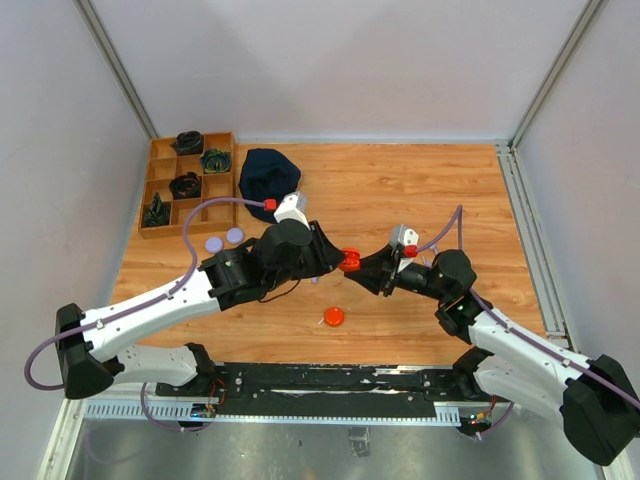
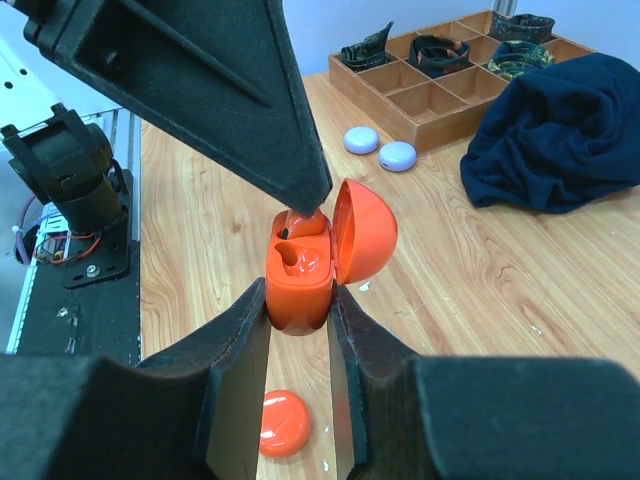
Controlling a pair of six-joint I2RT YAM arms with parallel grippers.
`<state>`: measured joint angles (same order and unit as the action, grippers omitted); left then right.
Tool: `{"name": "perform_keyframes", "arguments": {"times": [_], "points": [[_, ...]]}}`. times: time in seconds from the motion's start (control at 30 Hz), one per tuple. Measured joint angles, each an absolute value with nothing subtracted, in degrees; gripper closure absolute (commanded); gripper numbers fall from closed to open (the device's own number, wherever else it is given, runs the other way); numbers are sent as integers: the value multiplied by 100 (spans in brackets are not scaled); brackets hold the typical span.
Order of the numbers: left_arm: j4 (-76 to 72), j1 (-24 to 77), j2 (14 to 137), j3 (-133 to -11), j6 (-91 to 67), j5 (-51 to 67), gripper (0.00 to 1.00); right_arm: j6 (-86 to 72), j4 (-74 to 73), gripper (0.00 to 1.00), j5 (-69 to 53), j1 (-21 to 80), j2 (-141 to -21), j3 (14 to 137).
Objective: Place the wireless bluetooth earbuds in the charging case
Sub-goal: Place the earbud in the charging case, then pick up the earbud from the center of the board.
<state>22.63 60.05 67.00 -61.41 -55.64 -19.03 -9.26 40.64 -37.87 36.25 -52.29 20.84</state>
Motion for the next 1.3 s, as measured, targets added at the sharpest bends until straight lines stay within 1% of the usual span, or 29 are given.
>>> {"name": "perform_keyframes", "arguments": {"times": [0.17,0.33,0.43,0.57,0.87,1.1,1.3], "points": [[2515,6012,6539,-6141,-5496,-2255,55,-910,4064,92,-3688,3581,-5168,2084],[2945,5999,6455,-6141,-5404,-2875,44,-808,3962,92,-3546,3570,-5076,2084],[3199,5902,6458,-6141,-5328,-3164,41,-703,3828,92,-3483,3570,-5002,2082],[3380,5507,6543,-6128,-5124,-3382,38,-574,3728,92,-3400,3570,-4925,2060],[3376,4115,7260,-5673,-4574,-3201,36,-353,3594,92,-3286,3570,-4851,1828],[2941,3046,8169,-5518,-4080,-2602,35,-235,3548,92,-3267,3570,-4779,1623],[2912,2805,9166,-5944,-3505,-2534,39,-231,3614,93,-3210,3570,-4755,1417]]}}
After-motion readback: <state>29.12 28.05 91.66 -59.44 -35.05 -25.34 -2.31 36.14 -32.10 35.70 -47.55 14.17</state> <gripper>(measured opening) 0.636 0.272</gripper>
